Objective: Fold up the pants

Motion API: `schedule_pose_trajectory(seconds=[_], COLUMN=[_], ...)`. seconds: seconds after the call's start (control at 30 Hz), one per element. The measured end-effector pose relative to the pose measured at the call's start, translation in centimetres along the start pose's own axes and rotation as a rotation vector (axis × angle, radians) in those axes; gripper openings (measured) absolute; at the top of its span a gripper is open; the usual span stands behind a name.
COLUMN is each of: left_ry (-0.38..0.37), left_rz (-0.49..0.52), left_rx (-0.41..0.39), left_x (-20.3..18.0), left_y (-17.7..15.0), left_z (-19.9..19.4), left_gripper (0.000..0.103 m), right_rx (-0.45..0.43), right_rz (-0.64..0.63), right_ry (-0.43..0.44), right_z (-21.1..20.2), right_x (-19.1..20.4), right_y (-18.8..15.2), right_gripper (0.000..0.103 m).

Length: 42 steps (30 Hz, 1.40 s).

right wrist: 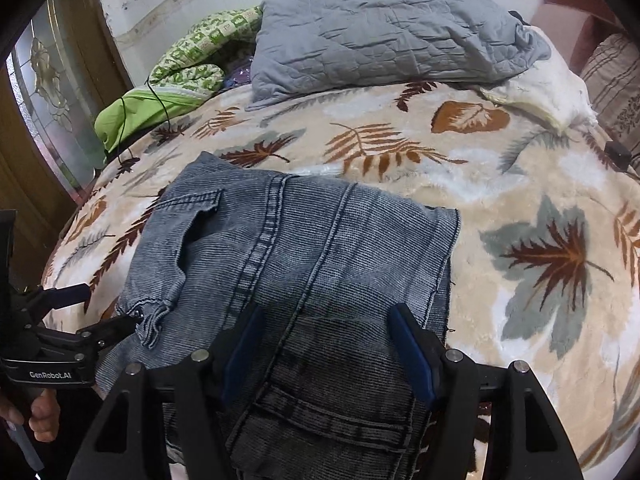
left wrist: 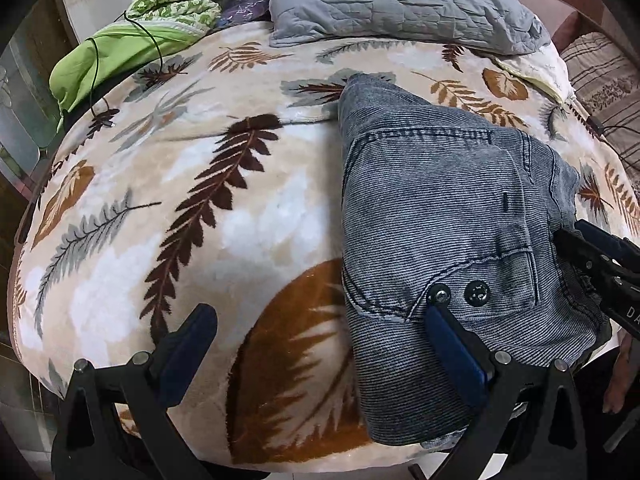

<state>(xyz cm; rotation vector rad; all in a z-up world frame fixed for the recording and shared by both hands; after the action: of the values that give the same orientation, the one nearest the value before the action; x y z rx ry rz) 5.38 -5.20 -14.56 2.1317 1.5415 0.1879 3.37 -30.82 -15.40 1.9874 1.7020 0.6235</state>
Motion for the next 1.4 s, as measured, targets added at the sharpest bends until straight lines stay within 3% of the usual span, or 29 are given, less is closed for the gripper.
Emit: schedule_pose_trajectory(seconds=[0.33,0.57,0.73,1.03,1.23,1.33,1.4], left_ry=[-0.010,-0.054,-0.107,-0.236,-0.212,-0.199,-0.205], left_rz=[-0.006,-0.045,-0.013,-0.002,0.002,0.006,-0.008], left_rx=[-0.082,-0.046,-0.037,-0.001,-0.003,-0.010,-0.010], left_x=[1.3,2.6,2.5,2.7,2.6,2.6,2.8], left_y=[1.7,1.8,1.8,1.6,1.3,1.4,1.6], left_z=[-2.6,-1.3,-0.7,0.1,-0.5,-1.0,-1.3], left_gripper=[0.103,0.103,0.103,0.103,0.103,0.103,0.103], right_rx=[-0.078,-0.041,0.003,0.071,0.095,0.095,0.102], right_rz=[0.115,0.210,0.287,0.277,0.263,0.296,0.319], right_ry=[0.011,0.003,0.062,0.153,0.179,0.197,0.208], right_z=[-1.7,-1.3,-0.8,0.9,1.3,1.0,0.8], right_x=[-2.7,-5.7,-7.5,-6.3,-5.6,-6.4,-7.1], right_y=[0.7,0.4,-0.1,-0.1,-0.3,-0.6,-0.9], right_gripper=[0.069,0.069,0.069,0.070,0.070,0.080,0.081])
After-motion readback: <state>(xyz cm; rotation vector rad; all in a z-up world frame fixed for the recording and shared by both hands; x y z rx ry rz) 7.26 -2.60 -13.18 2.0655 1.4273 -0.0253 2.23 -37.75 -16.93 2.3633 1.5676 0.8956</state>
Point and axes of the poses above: each gripper's, at about its wrist camera, not at the fingertips, and z roughly the way its jaws point, x to its left, y to its top, the point moved 1 cm from there along z, roughly the way its jaws point, and after that the axes turned 15 degrees about -y, right-handed, at the moved point
